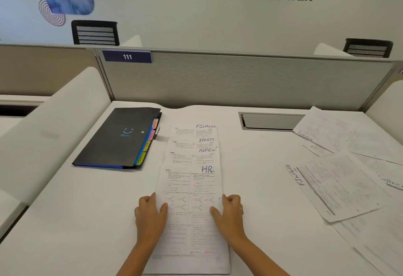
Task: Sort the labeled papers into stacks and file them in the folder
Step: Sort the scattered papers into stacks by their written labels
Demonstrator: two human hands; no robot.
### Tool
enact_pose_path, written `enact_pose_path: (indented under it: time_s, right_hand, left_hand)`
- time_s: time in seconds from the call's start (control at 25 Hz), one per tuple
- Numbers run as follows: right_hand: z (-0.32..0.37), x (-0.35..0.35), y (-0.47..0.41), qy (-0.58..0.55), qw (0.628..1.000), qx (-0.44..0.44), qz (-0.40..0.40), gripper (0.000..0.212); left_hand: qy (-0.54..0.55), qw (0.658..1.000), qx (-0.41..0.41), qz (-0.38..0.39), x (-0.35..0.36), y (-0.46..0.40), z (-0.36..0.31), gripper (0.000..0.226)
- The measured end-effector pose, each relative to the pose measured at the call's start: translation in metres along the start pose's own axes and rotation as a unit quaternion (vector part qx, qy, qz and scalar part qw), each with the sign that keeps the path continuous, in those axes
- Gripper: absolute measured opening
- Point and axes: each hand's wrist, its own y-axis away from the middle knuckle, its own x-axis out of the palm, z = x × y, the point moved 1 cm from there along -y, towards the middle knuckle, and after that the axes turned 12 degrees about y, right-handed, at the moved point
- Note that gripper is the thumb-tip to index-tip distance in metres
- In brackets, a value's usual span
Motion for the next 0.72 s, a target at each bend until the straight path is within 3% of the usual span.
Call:
enact_pose_path:
  time_s: [0.08,0.16,0.24,0.32,0.6,0.72]
  right_hand:
    - [-0.001,-0.006,-0.002,-0.033,0.999,0.0,0.021,0.031]
    - [-0.007,-0.015,-0.004,-0.079,0.996,0.015,0.049,0.047]
    - [-0.022,-0.031,-0.008,-0.104,0.992,0.033,0.056,0.061]
    - [-0.048,-0.052,-0.014,-0.101,0.994,0.035,0.037,0.06]
    - [-0.215,-0.158,-0.049,0.057,0.995,0.038,-0.079,0.052]
    - [-0.303,-0.197,-0.045,0.174,0.982,0.047,-0.061,0.059]
  left_hand:
    - [-0.05,0.998,-0.023,-0.019,0.002,0.0,-0.003,0.057]
    - [-0.102,0.993,-0.032,-0.054,0.008,0.005,-0.012,0.064]
    - [-0.11,0.991,0.007,-0.072,0.025,0.013,-0.026,0.065]
    - [-0.096,0.991,0.073,-0.066,0.051,0.025,-0.042,0.06]
    - [-0.108,0.964,0.232,0.075,0.176,0.089,-0.104,0.053]
    - [-0.167,0.943,0.249,0.142,0.221,0.109,-0.109,0.06]
